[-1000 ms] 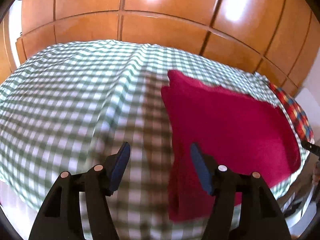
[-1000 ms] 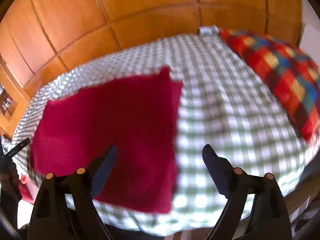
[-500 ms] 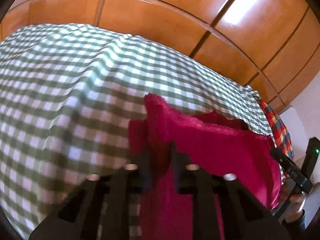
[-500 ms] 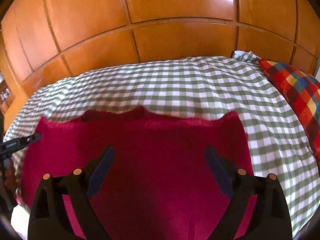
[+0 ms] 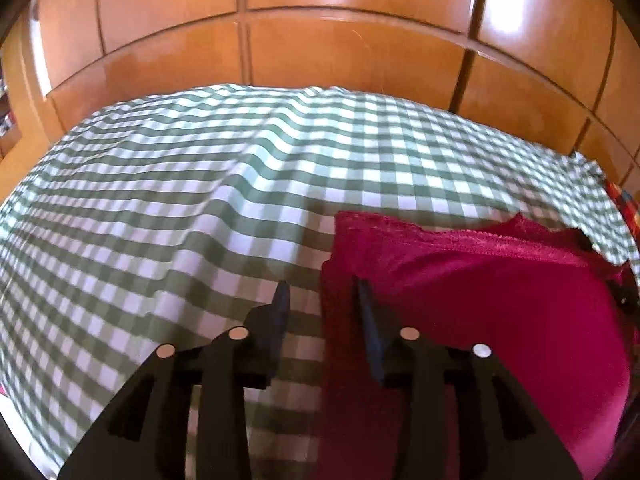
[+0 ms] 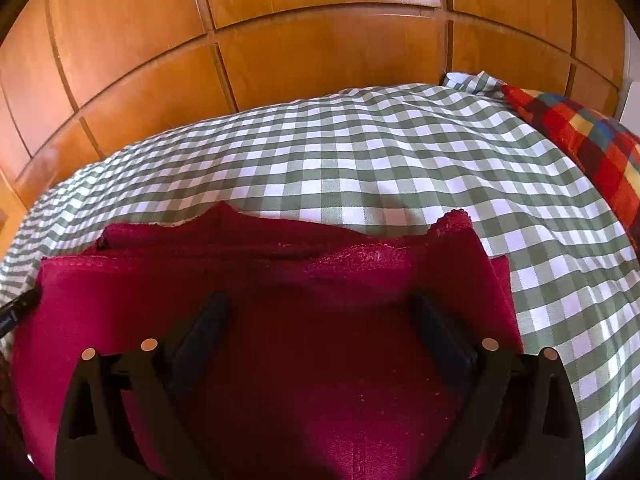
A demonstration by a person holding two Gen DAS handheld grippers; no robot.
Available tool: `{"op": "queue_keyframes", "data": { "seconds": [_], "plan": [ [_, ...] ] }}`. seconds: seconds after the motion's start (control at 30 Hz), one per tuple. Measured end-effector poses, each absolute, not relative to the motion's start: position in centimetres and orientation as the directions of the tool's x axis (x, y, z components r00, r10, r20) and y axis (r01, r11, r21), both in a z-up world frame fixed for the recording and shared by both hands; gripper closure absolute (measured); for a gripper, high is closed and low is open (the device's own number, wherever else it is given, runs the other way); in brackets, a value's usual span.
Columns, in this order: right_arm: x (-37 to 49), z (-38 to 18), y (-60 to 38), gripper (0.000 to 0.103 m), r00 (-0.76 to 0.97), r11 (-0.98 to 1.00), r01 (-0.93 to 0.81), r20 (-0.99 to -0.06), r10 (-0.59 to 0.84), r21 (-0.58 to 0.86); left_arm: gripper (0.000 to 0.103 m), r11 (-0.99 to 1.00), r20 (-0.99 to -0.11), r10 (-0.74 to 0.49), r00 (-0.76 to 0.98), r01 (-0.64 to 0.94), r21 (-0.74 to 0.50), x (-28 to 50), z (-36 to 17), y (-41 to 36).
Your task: Fold small clothes
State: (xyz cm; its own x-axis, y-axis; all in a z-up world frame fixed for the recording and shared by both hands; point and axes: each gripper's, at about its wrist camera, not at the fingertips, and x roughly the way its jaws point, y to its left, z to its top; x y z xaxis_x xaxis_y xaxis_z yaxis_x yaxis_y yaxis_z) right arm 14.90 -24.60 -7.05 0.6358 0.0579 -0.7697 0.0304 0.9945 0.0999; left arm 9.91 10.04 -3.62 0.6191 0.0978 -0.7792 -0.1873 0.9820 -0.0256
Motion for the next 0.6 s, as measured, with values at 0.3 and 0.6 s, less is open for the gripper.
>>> {"op": "queue_keyframes", "data": {
  "seconds": [0.3, 0.6],
  "plan": [
    [14.9, -7.0, -24.4, 0.007, 0.634, 0.995, 0.028, -0.771, 0.058, 0.097, 0.044, 0.969, -0.703, 0.161, 0.693, -0.245, -0.020, 5.4, -1.7, 10.1],
    [15.4, -7.1, -24.5, 0.004, 0.607, 0.992, 0.019, -0.790, 0.085, 0.122, 0.039, 0.967, -0.665, 0.165, 0.728, -0.252, -0.035, 3.0, 0.4, 9.8]
  ]
}}
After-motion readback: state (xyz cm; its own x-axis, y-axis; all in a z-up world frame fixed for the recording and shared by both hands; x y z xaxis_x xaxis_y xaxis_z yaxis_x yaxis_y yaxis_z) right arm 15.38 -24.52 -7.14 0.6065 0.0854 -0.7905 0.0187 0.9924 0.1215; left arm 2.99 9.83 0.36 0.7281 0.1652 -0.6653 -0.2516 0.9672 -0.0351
